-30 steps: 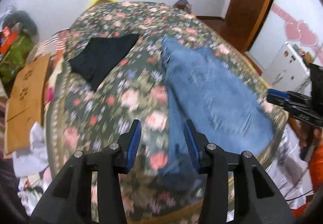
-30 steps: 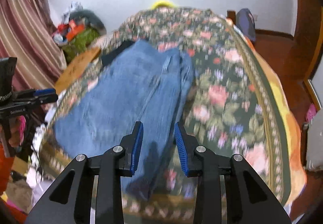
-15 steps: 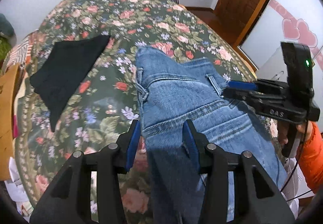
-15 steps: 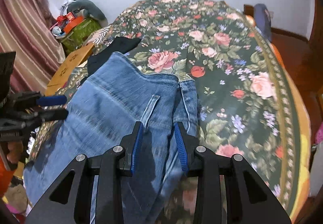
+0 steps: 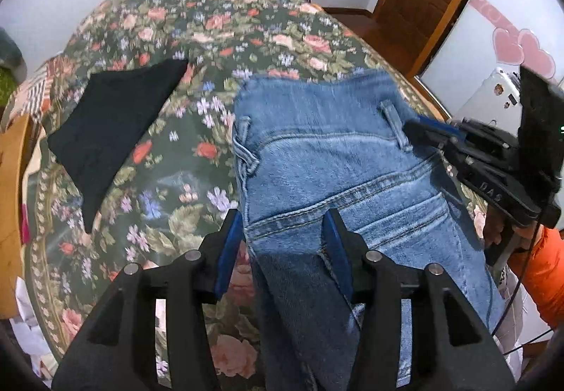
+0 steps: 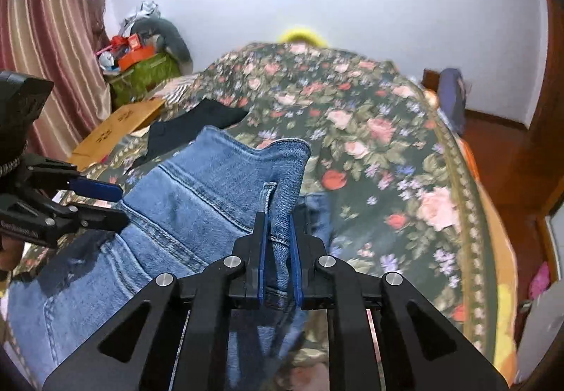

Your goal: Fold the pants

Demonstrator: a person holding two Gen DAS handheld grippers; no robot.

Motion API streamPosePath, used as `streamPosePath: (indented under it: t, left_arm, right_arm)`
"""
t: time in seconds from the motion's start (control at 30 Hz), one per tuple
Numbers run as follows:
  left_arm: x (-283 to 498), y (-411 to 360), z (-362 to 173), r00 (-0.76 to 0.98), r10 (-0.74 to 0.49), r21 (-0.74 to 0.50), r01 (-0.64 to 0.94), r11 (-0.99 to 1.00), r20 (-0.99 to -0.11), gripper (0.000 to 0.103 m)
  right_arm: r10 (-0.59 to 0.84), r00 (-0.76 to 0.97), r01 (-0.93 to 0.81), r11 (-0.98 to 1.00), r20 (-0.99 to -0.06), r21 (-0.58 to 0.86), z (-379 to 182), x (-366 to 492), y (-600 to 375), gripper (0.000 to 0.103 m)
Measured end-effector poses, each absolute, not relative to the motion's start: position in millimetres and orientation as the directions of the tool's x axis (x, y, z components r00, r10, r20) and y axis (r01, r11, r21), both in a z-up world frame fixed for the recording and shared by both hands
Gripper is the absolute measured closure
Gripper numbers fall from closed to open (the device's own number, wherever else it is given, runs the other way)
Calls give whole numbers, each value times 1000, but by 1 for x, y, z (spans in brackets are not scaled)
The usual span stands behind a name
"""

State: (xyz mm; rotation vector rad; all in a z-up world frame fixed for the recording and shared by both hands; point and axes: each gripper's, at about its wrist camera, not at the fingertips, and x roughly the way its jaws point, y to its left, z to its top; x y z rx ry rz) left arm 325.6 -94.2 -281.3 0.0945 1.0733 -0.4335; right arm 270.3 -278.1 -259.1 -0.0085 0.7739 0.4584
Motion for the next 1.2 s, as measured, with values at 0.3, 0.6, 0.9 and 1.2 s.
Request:
streamPosePath:
  t: [0.3, 0.6, 0.9, 1.2]
  left_arm:
    - [328, -99, -293, 379, -240, -79, 394, 916, -893, 54]
    - [326, -90, -300, 381, -245, -103, 356, 929, -892, 50]
    - [287, -81, -254, 486, -238, -20, 410, 912, -841, 27]
    - [291, -93, -295, 315, -273, -115, 441, 890, -909, 13]
  right_arm:
    - [331, 522, -323, 930, -786, 177, -279, 286, -289, 89]
    - [436, 463, -388, 882, -772, 266, -261, 238, -274, 59]
    - [403, 458, -317, 907, -792, 278, -254, 219, -290, 50]
    - [444, 404, -237, 895, -800, 377, -286, 203, -298, 32]
